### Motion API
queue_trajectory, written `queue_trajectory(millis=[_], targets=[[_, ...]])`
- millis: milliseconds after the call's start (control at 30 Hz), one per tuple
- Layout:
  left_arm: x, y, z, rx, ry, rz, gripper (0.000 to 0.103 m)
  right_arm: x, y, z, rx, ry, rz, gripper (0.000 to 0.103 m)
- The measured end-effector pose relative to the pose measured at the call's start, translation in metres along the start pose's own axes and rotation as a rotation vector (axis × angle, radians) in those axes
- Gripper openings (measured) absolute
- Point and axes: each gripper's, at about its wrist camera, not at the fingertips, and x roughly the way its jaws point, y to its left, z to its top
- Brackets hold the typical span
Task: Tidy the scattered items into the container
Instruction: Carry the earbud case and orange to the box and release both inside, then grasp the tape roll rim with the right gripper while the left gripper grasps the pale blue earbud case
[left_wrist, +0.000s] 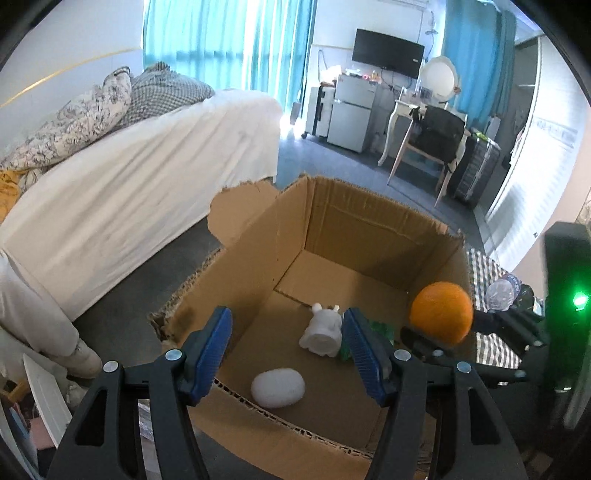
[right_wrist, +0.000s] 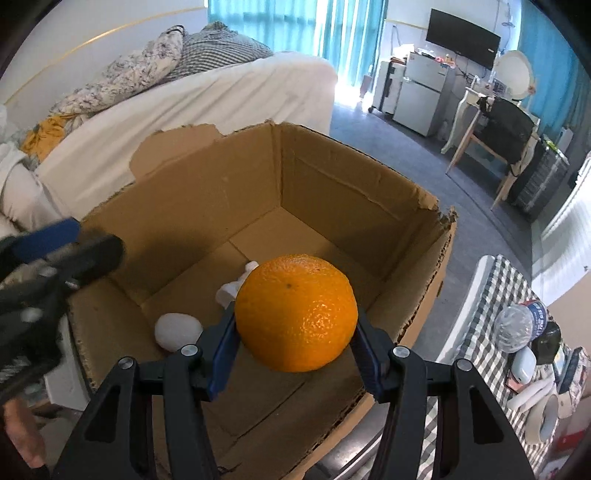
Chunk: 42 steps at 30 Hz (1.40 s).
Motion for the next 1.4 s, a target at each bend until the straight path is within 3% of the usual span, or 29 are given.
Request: queue_trajectory(millis=[100, 200, 433, 567, 733, 933, 1133, 1400], targets=[[-0.005, 0.001, 0.001, 0.000, -0.012, 0.004, 0.070, -0.003, -0.004, 0.000, 0.011, -0.010, -0.011, 0.061], [-0.008, 0.003, 0.002, -0.009, -0.016, 0.008, 0.070, -0.012, -0.003, 0.003, 0.020, -0.038, -0.013, 0.075], [-0.021, -0.004, 0.004, -0.002, -0.033, 0.005, 0.070, -0.037, -0.018, -0.002, 0.069, -0.097, -0.026, 0.076], [-0.031, -0.024, 0.004, 0.033, -0.050, -0.019, 0.074, -0.061, -0.047, -0.018, 0.119, -0.132, -0.071, 0.088], [-0.041, -0.066, 0.003, 0.080, -0.062, -0.082, 0.077, -0.097, -0.098, -0.048, 0.196, -0.144, -0.163, 0.089], [-0.059, -0.140, -0.006, 0.155, -0.098, -0.174, 0.103, -0.144, -0.166, -0.098, 0.310, -0.151, -0.272, 0.103], [-0.065, -0.214, -0.020, 0.247, -0.101, -0.216, 0.103, -0.172, -0.225, -0.143, 0.403, -0.118, -0.361, 0.103], [-0.047, -0.286, -0.041, 0.355, -0.058, -0.237, 0.103, -0.160, -0.279, -0.183, 0.457, -0.089, -0.324, 0.103]])
